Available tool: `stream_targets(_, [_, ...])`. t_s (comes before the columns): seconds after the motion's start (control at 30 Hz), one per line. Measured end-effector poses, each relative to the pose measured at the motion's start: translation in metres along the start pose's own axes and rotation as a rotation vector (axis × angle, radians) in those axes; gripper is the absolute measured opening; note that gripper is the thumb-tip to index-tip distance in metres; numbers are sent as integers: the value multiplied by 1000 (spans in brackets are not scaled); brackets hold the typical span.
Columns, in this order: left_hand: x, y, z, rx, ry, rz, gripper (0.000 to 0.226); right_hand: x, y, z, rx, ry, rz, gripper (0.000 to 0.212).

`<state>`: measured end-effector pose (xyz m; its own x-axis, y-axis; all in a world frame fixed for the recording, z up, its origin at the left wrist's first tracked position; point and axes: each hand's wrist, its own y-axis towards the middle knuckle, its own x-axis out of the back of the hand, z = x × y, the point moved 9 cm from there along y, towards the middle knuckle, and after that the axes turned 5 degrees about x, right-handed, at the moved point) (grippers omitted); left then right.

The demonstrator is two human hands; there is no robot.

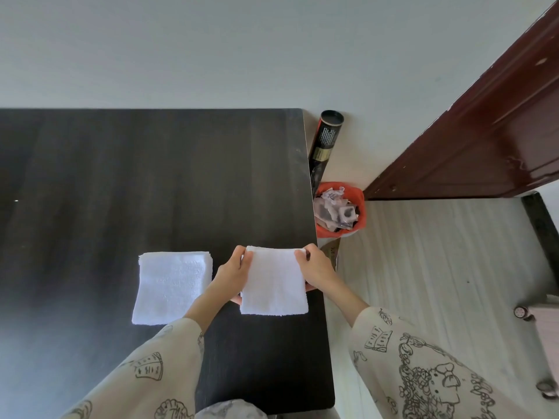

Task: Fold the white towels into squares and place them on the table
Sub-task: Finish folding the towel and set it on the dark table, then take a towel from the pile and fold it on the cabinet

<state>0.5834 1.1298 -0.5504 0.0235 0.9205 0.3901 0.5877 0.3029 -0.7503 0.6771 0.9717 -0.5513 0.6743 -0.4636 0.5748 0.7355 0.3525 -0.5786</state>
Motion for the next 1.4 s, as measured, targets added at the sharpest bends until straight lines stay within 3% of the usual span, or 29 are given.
stream_targets(0.53, [24,-7,4,-44,140,-169,29,12,-14,-12,-63,59,-142,27])
stream_targets(0.7, [43,-31,-36,-291,241,-360,15,20,-40,-28,-142,188,-175,28])
stream_targets(0.8, [24,-53,-79,-446,265,-324,28,43,-67,-43,-124,293,-208,21])
stream_targets(0.9, [-21,-85,-125,-566,317,-202,34,84,-108,-65,-85,412,-270,14])
stream_targets(1.03, [-109,-138,-180,-752,425,-50,32,153,-194,-110,-23,520,-485,16])
stream_targets(1.17, [-224,-209,-229,-992,547,37,29,215,-298,-193,-65,551,-658,18])
stream_targets(1.27, [-317,-277,-258,-1133,574,117,34,257,-382,-262,-64,733,-779,13])
stream_targets(1.4, [-437,-371,-280,-1250,506,247,30,297,-502,-349,-91,665,-979,8])
